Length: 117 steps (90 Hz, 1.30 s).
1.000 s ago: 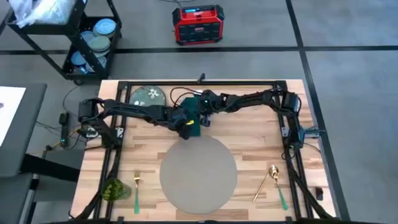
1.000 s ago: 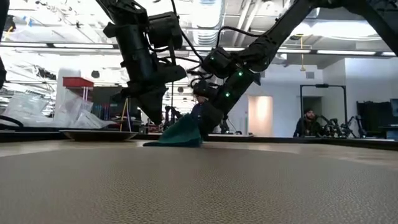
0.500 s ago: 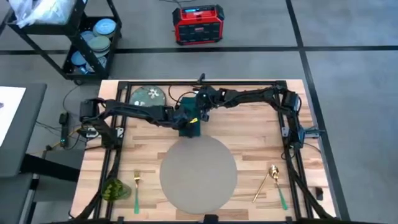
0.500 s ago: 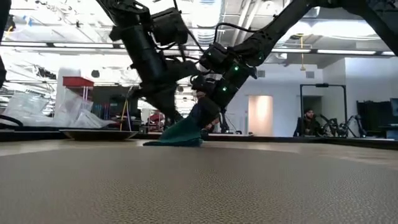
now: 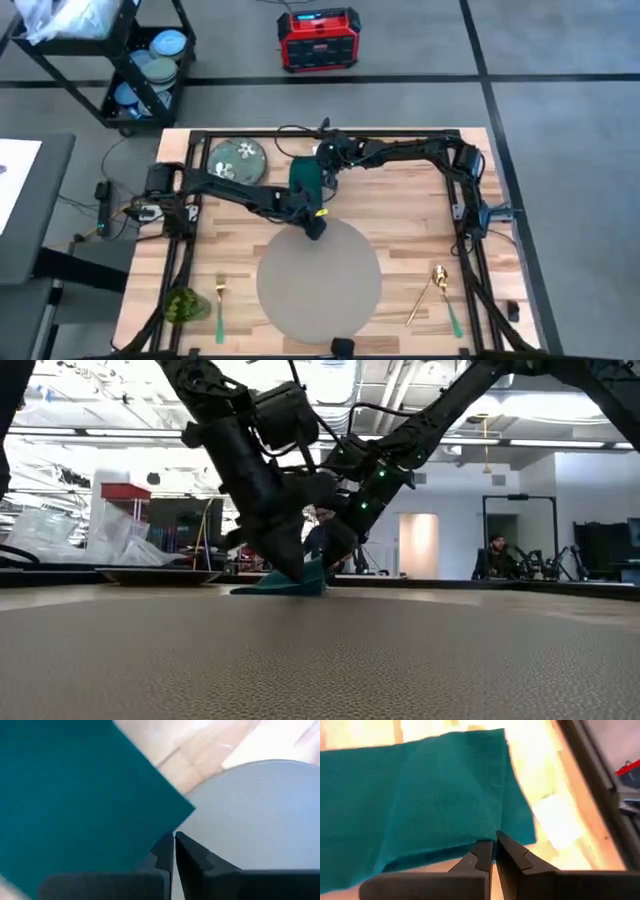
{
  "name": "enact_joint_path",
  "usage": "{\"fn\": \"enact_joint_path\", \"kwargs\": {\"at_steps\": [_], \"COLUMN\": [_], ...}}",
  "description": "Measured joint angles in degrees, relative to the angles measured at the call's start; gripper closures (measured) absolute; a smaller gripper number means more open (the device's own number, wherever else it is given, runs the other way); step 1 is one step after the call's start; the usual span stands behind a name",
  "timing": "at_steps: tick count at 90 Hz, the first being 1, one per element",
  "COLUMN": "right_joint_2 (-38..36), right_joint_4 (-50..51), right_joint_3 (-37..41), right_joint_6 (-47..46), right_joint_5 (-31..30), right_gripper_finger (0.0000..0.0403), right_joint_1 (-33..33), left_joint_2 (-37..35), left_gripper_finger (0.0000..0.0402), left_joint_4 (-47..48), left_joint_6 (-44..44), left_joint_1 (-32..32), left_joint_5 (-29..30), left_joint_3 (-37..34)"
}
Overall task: Set table place
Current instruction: Fold the blue table napkin
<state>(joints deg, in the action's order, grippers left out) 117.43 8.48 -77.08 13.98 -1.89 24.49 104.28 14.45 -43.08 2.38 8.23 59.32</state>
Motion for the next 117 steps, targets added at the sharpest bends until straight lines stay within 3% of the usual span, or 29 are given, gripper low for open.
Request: {"fn": "enact_joint_path", "kwargs": {"at_steps": [50,84,117], "right_joint_2": [0.0,0.0,0.0], "right_joint_4": [-0.3,6.0,9.4], "right_joint_3": [0.0,-4.8,-5.2], "right_joint_6": [0.0,1.6,1.9], "right_joint_5": [-2.6,-2.7,0.4], "right_gripper_finger": [0.0403,0.0403,0.0403], "right_joint_1": [0.2,6.0,5.3], "left_joint_2": [3.2,4.2,3.3], "left_gripper_finger": [0.0402,0.0402,0.0402], "left_joint_4": [-3.8,-5.5,-5.3], "left_joint_6": [-0.3,-0.7,0.7], "left_joint_1": [-0.4,0.3,-0.2], "left_joint_5": [-1.9,-5.2,-3.0], "left_joint_3": [0.1,0.2,0.0]}}
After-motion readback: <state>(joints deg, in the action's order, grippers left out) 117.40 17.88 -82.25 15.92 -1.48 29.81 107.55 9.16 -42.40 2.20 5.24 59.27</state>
